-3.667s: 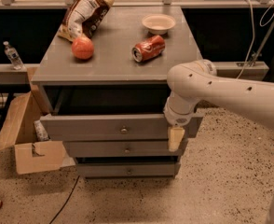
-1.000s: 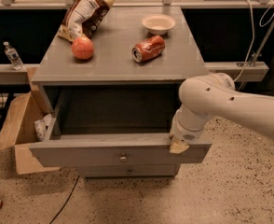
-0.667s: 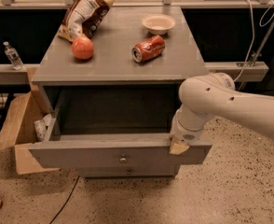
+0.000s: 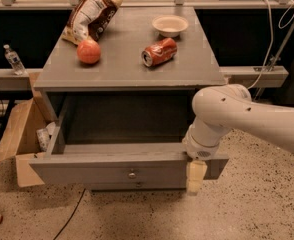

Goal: Open top drawer

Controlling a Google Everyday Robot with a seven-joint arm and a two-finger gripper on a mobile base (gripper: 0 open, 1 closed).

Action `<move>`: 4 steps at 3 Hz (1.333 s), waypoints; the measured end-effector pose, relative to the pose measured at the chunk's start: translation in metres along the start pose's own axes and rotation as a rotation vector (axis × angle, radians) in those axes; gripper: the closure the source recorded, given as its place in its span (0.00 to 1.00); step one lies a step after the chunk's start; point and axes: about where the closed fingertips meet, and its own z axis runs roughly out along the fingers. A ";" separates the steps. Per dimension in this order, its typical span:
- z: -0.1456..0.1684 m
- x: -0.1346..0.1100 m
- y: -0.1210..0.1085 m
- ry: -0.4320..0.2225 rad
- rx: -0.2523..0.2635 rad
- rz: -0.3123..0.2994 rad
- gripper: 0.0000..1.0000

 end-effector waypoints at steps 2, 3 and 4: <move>0.000 0.009 0.031 -0.009 -0.033 0.037 0.19; -0.008 0.011 0.042 -0.008 -0.026 0.047 0.43; -0.016 0.011 0.049 -0.009 -0.020 0.051 0.66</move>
Offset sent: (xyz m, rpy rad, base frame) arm -0.0524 -0.0106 0.0058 0.0173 0.0436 -0.0507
